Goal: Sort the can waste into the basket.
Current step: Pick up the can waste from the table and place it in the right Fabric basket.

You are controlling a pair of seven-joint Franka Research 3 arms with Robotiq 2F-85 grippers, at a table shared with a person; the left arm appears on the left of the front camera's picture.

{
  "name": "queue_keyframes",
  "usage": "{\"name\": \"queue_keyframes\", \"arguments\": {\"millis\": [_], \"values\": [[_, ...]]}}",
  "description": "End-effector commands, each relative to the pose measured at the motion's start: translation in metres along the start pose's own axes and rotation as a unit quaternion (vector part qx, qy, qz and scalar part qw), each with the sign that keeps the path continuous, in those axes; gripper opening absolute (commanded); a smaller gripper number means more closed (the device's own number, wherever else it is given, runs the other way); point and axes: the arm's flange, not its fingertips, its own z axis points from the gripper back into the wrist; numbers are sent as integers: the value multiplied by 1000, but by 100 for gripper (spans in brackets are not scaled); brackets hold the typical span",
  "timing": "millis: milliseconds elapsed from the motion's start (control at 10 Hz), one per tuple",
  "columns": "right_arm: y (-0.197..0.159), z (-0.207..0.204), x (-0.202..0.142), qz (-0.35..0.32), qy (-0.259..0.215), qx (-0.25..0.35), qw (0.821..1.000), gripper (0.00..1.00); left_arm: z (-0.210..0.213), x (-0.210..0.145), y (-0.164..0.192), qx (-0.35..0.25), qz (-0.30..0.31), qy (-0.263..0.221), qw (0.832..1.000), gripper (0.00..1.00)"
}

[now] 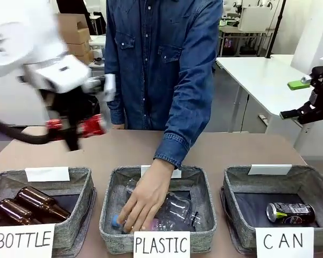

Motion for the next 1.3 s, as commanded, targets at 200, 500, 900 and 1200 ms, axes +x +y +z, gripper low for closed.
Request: {"name": "queue_keyframes", "arguments": {"millis": [200,500,900,1200], "values": [[0,2,-2,9,4,1,1000,100,7,-146,-105,80,14,3,997,0],[0,2,-2,9,4,1,1000,100,8,-106,-79,85,16,-40,995,0],[0,2,-2,9,4,1,1000,100,10,77,20,22,-116,-66,991,0],[49,102,-41,66,-137,-145,978,100,-5,249,40,20,-192,-102,976,0]]}}
